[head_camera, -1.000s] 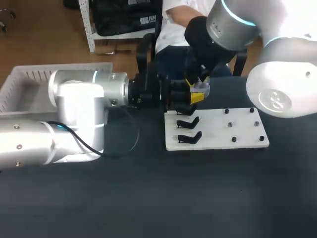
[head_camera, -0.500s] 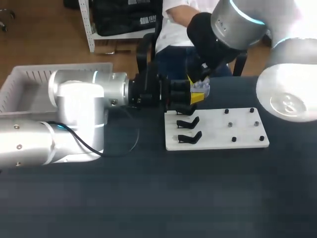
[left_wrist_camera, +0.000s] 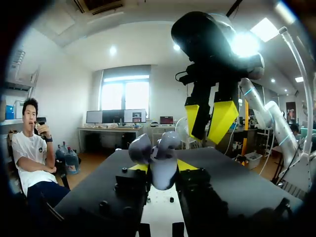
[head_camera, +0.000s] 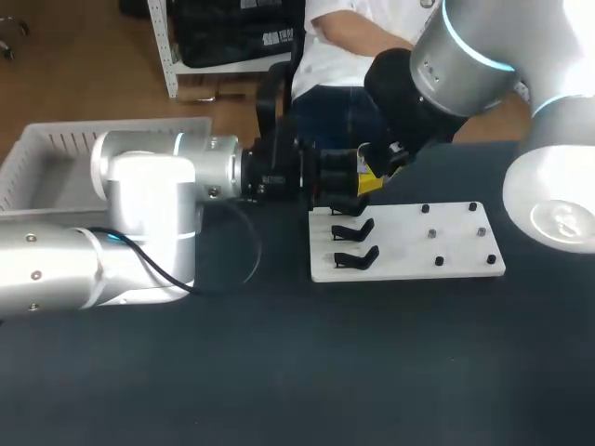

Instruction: Pick up each earbud case from the left stands, insert the matching earbuds, close the lid, and place the case in the box.

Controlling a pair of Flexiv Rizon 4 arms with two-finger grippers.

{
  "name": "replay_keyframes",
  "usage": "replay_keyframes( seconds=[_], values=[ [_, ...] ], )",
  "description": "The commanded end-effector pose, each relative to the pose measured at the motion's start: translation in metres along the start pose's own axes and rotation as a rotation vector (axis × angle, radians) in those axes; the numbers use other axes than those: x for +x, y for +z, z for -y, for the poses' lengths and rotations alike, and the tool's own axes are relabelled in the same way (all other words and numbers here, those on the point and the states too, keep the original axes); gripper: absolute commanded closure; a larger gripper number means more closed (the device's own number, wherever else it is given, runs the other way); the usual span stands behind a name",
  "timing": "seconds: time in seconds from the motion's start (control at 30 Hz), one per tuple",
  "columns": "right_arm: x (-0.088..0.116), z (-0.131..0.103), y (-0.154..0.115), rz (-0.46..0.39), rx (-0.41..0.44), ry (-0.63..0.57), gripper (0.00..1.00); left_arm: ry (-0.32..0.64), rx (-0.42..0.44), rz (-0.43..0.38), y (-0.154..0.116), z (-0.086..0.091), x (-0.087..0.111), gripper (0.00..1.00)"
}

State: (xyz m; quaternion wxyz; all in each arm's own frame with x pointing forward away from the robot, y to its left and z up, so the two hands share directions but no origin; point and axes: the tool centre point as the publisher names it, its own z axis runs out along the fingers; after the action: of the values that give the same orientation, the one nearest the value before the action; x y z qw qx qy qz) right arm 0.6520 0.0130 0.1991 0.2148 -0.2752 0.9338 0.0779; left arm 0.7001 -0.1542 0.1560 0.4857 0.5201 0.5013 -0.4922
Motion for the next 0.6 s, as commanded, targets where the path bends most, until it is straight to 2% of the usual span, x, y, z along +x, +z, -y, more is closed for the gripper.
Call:
replay_keyframes(
  seconds=[0.03, 0.6],
  values=[
    [-0.005, 0.000, 0.007, -0.006, 0.001, 0.002, 0.81, 0.003, -0.006, 0.003, 0.000, 0.002, 0.000, 1.00],
    [-0.020, 0.001, 0.010, 0.014, -0.007, -0.002, 0.79, 0.003, -0.006, 0.003, 0.000, 0.002, 0.000, 1.00]
  ],
)
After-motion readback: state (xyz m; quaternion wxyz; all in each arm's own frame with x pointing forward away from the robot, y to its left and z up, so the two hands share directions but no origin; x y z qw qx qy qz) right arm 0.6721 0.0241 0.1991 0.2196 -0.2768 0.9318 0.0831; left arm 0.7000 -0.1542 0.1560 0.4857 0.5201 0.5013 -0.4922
